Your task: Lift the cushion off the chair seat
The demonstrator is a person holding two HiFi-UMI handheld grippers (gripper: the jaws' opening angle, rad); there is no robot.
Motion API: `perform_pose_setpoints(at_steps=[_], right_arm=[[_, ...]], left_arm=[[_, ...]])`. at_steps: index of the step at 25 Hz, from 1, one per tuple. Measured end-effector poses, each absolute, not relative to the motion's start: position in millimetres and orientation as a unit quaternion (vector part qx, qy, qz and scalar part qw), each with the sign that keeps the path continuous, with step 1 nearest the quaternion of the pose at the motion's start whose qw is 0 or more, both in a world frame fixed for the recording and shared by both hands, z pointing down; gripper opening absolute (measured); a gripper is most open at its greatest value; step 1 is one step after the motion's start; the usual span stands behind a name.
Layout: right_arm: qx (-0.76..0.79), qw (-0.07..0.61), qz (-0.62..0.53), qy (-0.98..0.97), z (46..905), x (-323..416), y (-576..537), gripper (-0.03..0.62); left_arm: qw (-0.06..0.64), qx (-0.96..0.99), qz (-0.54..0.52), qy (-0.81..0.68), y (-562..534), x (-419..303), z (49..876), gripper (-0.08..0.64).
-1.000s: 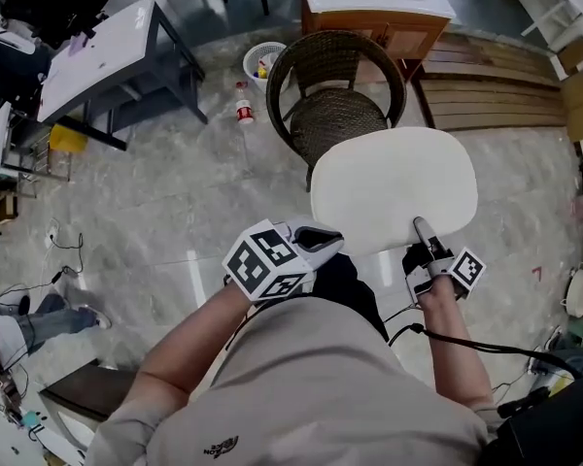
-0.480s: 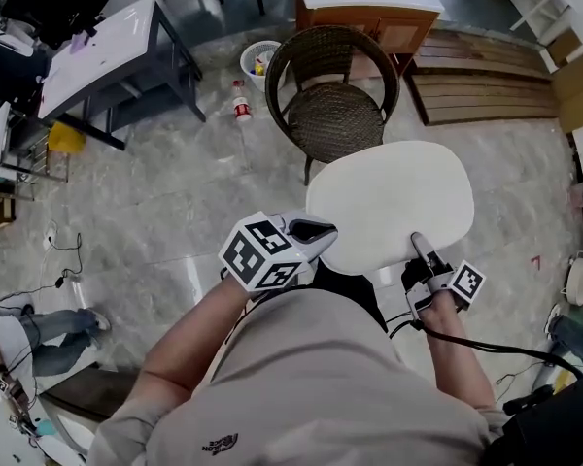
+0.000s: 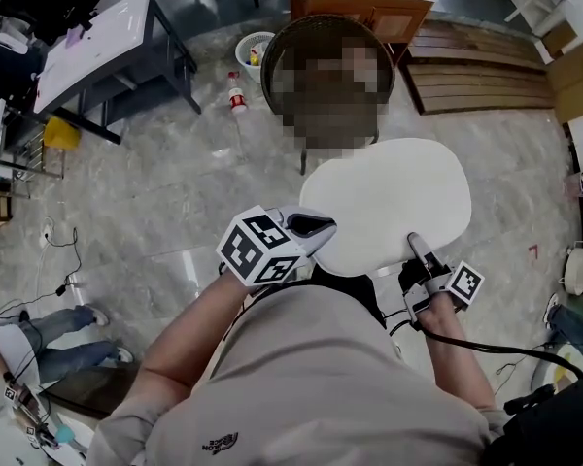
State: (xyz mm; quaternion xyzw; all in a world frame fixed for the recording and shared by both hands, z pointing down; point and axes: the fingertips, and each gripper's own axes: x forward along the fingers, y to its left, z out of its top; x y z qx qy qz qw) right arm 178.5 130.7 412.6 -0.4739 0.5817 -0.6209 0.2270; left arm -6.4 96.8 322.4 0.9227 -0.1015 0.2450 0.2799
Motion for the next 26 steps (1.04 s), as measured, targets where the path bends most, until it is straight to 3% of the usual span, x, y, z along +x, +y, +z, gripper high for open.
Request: perform_pose_setpoints(at_steps=[26], right_arm=[[-0.473, 0.229, -0.624, 0.578, 425, 183, 159, 0.091]], left_arm=[[0.282, 0.921, 0.253, -0.091, 123, 7, 334, 0.009]])
